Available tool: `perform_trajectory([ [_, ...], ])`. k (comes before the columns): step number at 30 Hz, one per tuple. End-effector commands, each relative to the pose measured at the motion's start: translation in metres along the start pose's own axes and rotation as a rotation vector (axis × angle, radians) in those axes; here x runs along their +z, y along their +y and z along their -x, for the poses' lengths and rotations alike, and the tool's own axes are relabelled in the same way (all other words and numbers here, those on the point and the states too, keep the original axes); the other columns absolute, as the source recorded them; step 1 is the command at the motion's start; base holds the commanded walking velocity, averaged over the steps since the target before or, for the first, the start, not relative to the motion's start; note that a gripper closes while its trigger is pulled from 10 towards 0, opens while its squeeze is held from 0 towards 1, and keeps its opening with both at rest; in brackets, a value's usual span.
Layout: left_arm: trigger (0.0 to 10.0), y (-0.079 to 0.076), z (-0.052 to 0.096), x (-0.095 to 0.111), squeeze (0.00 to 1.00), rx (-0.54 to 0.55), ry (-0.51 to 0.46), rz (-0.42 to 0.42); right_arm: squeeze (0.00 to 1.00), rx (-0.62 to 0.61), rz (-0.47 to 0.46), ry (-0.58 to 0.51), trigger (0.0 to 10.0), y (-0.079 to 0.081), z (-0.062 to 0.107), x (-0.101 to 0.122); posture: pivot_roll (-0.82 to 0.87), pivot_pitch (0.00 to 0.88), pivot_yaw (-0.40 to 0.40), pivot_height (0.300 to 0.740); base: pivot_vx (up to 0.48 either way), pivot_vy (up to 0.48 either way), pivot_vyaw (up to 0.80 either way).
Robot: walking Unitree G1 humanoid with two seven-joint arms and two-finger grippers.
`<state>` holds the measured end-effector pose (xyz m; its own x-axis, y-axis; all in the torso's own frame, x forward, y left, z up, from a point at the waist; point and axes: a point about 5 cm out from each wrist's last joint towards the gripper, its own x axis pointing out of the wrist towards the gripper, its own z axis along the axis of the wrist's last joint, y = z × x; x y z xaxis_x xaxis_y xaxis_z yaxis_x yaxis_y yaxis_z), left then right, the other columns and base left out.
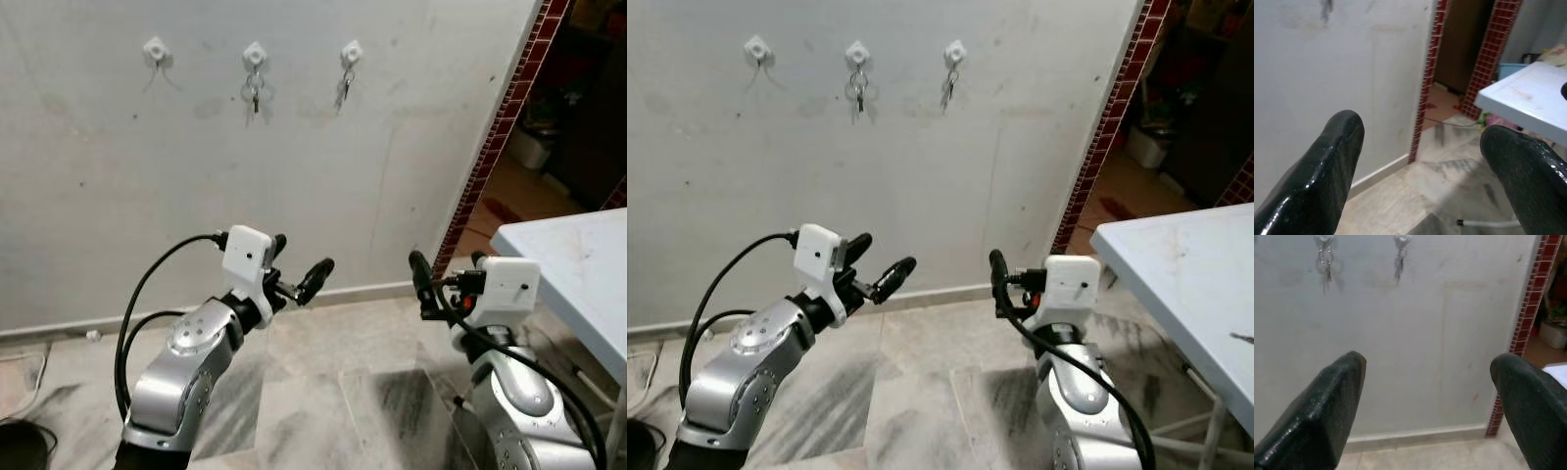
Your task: Hang keys on a hook
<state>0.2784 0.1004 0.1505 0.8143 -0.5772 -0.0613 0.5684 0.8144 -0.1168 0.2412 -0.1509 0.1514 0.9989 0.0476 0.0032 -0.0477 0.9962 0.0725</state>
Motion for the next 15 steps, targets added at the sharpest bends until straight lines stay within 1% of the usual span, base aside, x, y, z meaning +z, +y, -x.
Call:
perform_trajectory([
  [1,10.0,0.0012,-0.0003,-0.0006,0.00,0.001,0.011,0.002,0.00,0.007,0.007,-0.012,10.0,0.0003,0.0003,0.0038,0.10,0.000,-0.043,0.740,0.000,-0.424,0.00],
  [13,10.0,0.0011,0.0011,-0.0025,0.00,0.001,0.018,0.001,0.00,0.003,0.006,-0.005,10.0,-0.0001,0.0006,0.0024,0.10,0.000,-0.042,0.740,0.000,-0.415,0.00],
  [15,10.0,0.0013,0.0012,-0.0027,0.00,0.001,0.020,0.001,0.00,0.003,0.003,0.003,10.0,0.0002,0.0004,0.0014,0.10,0.000,-0.040,0.740,0.000,-0.304,0.00],
])
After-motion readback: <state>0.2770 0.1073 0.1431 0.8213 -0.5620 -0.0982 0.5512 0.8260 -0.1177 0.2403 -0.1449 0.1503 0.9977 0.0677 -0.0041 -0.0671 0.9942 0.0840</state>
